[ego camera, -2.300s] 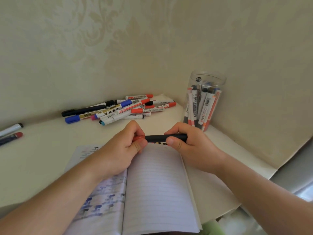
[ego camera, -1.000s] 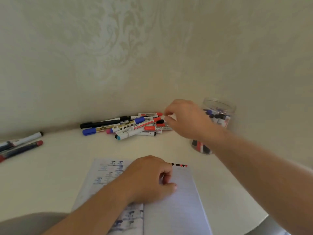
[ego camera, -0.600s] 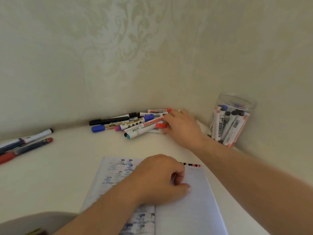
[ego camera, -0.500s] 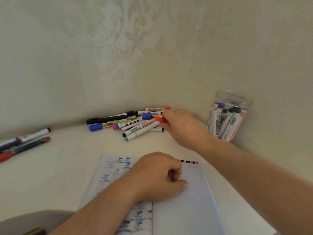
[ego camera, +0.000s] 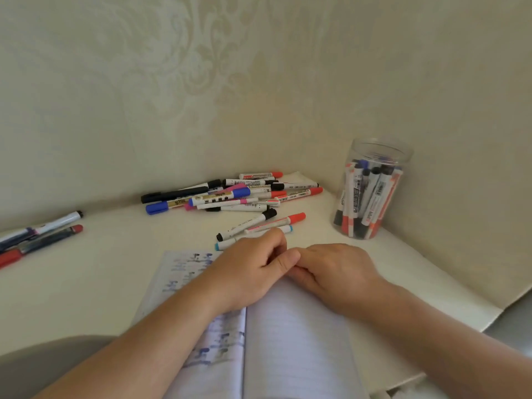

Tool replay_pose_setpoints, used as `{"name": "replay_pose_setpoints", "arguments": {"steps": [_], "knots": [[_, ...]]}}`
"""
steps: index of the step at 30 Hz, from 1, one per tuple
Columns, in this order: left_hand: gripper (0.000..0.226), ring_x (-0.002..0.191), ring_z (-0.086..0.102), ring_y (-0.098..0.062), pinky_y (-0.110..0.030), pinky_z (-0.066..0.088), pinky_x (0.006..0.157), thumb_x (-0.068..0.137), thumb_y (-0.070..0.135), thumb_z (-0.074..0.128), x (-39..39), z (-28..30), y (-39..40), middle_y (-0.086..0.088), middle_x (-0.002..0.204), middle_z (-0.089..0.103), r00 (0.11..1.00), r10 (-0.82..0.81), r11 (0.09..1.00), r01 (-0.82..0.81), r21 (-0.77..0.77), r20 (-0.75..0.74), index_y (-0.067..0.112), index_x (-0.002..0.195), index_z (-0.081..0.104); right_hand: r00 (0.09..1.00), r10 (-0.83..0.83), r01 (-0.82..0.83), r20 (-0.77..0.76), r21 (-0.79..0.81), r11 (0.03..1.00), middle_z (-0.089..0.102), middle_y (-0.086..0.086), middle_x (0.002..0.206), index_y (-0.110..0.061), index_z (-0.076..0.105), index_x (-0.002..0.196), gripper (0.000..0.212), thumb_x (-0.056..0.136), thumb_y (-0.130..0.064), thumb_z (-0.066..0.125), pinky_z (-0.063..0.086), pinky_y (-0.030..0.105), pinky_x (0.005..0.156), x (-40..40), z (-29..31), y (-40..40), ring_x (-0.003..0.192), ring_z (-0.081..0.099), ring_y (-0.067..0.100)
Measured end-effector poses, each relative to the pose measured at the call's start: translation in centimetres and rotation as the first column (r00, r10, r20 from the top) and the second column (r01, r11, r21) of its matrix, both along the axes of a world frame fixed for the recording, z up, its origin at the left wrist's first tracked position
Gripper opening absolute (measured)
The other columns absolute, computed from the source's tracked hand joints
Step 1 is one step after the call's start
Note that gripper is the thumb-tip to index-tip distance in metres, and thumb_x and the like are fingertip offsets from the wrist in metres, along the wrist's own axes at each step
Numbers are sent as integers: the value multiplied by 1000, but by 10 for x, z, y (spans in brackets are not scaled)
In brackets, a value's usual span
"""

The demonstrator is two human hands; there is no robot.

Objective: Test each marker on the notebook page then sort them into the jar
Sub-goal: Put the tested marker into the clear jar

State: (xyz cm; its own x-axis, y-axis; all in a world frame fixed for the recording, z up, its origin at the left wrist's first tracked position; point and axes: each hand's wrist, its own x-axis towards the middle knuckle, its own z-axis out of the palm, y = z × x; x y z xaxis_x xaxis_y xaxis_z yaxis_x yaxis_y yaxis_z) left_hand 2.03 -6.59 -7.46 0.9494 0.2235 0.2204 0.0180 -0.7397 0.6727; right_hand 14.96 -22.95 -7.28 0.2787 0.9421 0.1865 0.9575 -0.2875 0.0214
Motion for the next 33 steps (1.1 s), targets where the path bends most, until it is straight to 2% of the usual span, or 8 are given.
{"name": "replay_pose_setpoints", "arguments": {"steps": [4,12,14,16,19,22,25,33], "knots": [[36,64,50,-2,-26,35,58,93,67,46,3,-2,2,20,71,58,1000,20,1000,-20,-19,0,32,86,46,998,-50,50,28,-21,999,70,-12,109,-50,24,135,86,74,-88,-23,49,33,70,-1,1,2,101,69,20],[21,67,55,-1,-22,40,62,97,55,60,4,-3,3,19,80,63,999,-24,1000,24,-10,-46,45,114,54,901,-254,312,-352,117,943,51,-13,76,-32,34,91,40,93,-56,65,39,32,58,3,32,-25,66,48,7],[24,72,57,2,-21,43,65,91,58,67,4,-4,3,23,84,64,996,-43,998,47,47,-75,46,112,65,719,-134,469,-682,333,818,62,-6,75,-28,51,86,18,99,-18,57,44,33,62,16,40,-37,67,52,14],[27,83,59,4,-24,48,75,89,65,64,5,-5,3,25,91,66,991,-65,986,82,148,-118,53,113,67,352,225,604,-909,404,687,72,4,87,-19,67,95,47,92,15,35,53,33,70,28,47,-44,81,64,22],[34,95,55,2,-30,49,87,93,71,51,7,-5,0,21,95,62,982,-89,944,136,300,-166,62,126,56,12,492,611,-870,396,685,73,10,96,-20,75,107,56,92,22,42,59,31,68,41,46,-52,85,70,23],[39,96,51,1,-30,48,87,97,70,43,10,-5,-3,19,95,56,976,-95,913,164,374,-196,66,135,47,34,425,562,-905,369,741,64,6,85,-20,70,104,23,81,-18,76,50,23,55,42,35,-45,72,60,16],[46,98,48,0,-29,46,83,96,69,39,13,-2,-7,17,97,52,968,-91,873,191,449,-235,68,142,34,114,278,553,-954,293,779,42,6,61,-19,58,77,26,94,-37,67,21,24,42,49,23,-32,53,31,18],[51,103,49,-7,-35,47,89,98,70,30,16,-1,-11,18,93,50,961,-86,835,213,508,-262,68,148,21,379,82,554,-922,297,778,48,5,51,-13,55,63,32,90,0,69,29,21,42,46,9,-25,44,36,14]]}}
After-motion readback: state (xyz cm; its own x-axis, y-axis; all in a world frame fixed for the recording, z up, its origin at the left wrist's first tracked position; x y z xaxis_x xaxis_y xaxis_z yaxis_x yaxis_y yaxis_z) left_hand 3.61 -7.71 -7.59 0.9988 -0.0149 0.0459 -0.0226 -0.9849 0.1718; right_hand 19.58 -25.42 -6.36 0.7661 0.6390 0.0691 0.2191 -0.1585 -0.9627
